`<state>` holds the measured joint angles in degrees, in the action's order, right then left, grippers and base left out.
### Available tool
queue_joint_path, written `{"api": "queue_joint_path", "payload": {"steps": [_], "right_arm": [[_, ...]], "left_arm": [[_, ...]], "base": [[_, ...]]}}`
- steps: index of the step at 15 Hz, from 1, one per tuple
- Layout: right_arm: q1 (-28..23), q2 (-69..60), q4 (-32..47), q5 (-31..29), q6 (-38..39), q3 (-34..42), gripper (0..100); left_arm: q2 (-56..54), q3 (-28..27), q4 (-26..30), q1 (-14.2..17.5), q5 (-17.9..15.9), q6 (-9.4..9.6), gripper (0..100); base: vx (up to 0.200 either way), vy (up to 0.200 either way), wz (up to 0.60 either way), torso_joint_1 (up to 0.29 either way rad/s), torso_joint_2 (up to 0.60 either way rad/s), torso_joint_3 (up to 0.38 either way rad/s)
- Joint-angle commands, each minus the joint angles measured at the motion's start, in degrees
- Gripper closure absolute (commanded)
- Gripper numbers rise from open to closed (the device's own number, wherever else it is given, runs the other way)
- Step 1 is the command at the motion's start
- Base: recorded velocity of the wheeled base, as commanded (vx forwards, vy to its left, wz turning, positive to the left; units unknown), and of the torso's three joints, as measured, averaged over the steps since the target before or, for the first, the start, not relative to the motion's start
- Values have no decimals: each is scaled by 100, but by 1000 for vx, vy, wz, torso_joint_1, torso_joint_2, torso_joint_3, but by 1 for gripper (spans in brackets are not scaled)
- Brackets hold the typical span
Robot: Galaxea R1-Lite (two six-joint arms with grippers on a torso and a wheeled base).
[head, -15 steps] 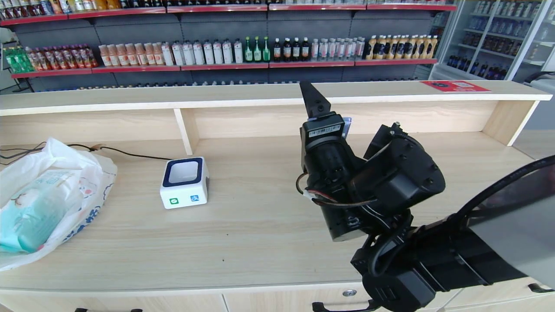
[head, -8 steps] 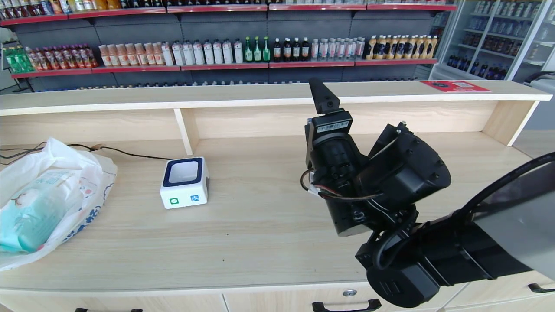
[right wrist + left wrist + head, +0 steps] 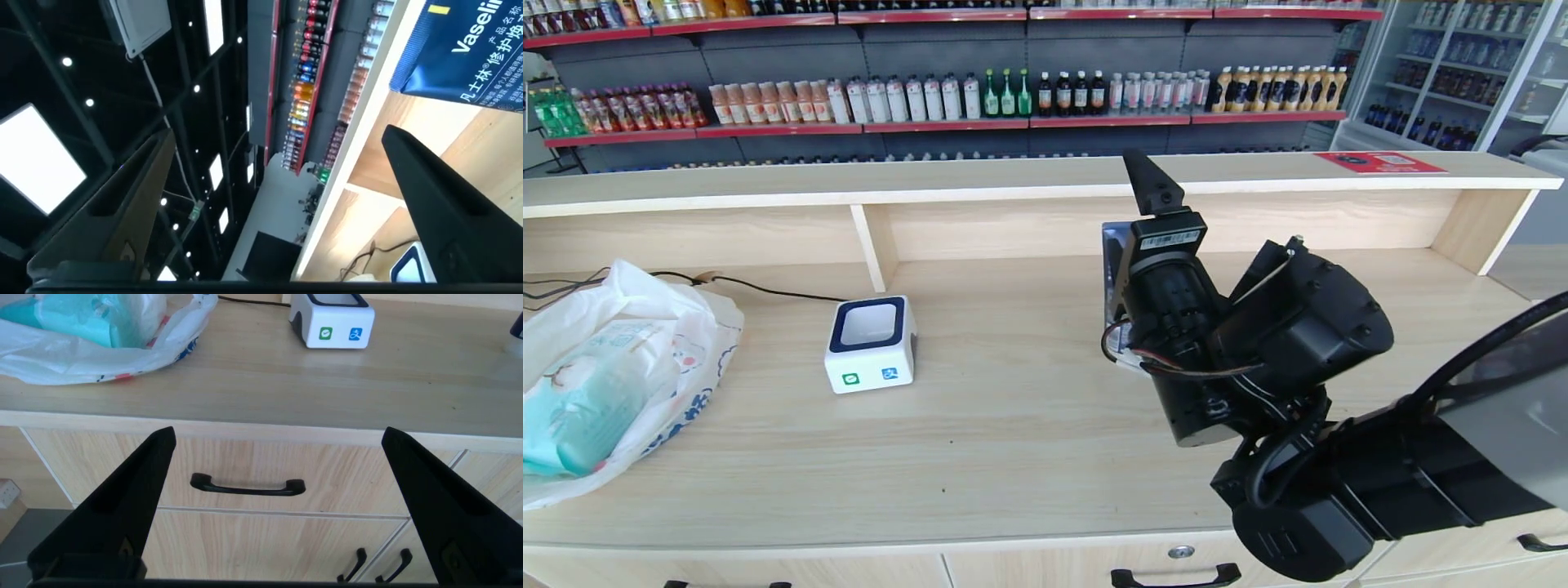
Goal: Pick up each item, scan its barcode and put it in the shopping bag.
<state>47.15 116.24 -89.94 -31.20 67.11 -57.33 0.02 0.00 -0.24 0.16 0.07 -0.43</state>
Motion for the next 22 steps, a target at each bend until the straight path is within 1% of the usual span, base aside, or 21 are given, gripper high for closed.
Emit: {"api": "queue_joint_path", "payload": {"steps": [1,3,8,11,12,19,22], "right_arm": [[4,-22,-6,-1,65,3,0],[4,-40,-6,-9,109,47,0],[4,-180,-6,-36,197,460,0],[4,-180,-6,26,241,425,0],[-13,-180,-6,140,285,433,0],[-83,-242,-6,140,470,565,0],[-92,-242,-6,307,531,556,0]], "left_arm": [[-2,0,-2,2,1,-1,0],[-2,0,-2,2,1,-1,0],[-2,0,-2,-7,1,-1,0],[-2,0,-2,2,1,-1,0],[-2,0,-2,2,1,-1,0],[-2,0,-2,2,1,-1,0],[-2,0,-2,2,1,-1,0]], "base": [[0,0,0,0,0,0],[0,0,0,0,0,0],[0,0,0,0,0,0],[0,0,0,0,0,0],[0,0,0,0,0,0],[0,0,0,0,0,0],[0,0,0,0,0,0]]}}
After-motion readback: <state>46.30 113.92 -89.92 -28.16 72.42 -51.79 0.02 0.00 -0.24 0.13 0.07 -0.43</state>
